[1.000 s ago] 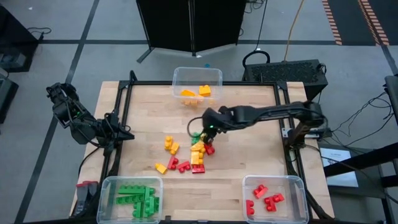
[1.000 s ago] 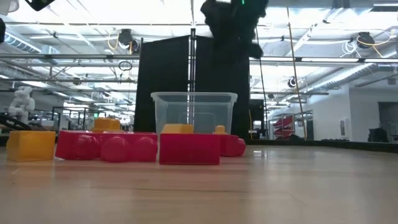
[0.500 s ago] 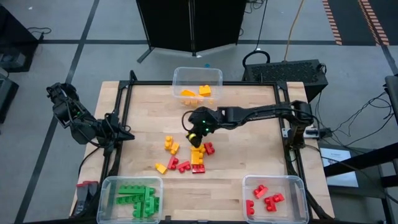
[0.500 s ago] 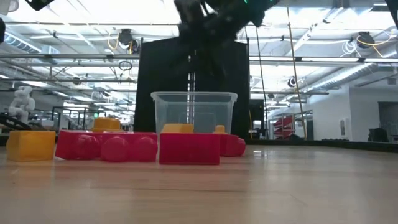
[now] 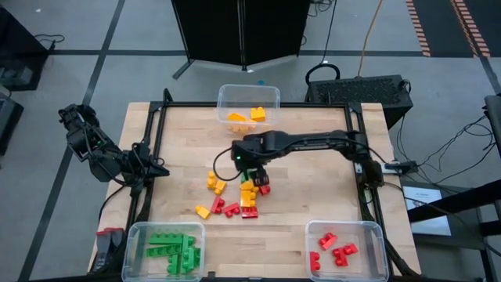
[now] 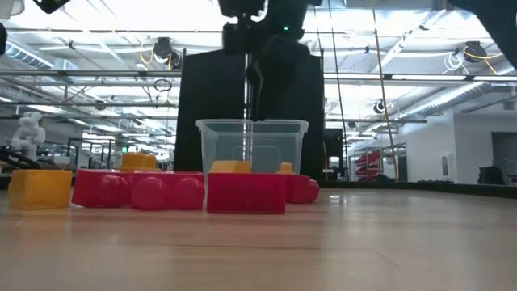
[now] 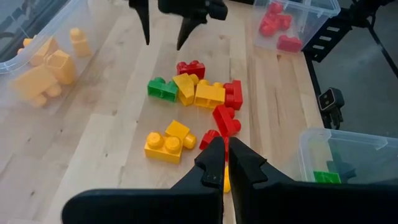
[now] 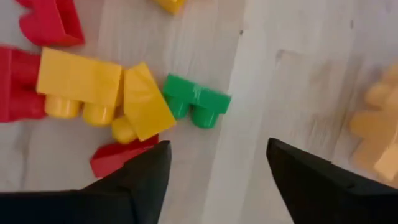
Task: Sort blocks
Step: Put the green game piece into the bottom left transparent bin
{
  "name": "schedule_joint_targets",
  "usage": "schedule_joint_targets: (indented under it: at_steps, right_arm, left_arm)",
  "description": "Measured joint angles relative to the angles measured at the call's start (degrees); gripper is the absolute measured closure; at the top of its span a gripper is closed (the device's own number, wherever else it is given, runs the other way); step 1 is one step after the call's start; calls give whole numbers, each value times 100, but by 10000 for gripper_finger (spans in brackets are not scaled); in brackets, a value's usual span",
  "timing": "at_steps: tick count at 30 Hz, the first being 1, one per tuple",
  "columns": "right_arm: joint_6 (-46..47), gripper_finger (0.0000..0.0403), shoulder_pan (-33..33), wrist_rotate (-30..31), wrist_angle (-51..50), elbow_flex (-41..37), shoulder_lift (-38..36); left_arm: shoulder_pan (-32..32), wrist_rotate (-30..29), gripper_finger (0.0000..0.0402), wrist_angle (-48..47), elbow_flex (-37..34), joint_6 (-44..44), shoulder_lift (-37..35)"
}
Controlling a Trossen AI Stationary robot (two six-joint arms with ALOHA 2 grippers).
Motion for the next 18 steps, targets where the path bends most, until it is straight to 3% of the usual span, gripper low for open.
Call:
schedule_joint_targets:
  at_steps: [5,18]
  right_arm:
    - [-1209,116,28,91,-131,454,507]
    - [-4035,123,28,308,-49,513,1073]
  left_arm:
    - [1,-3,398,0,0,-33,0]
    - [2,-31,398,-2,0,-56,5]
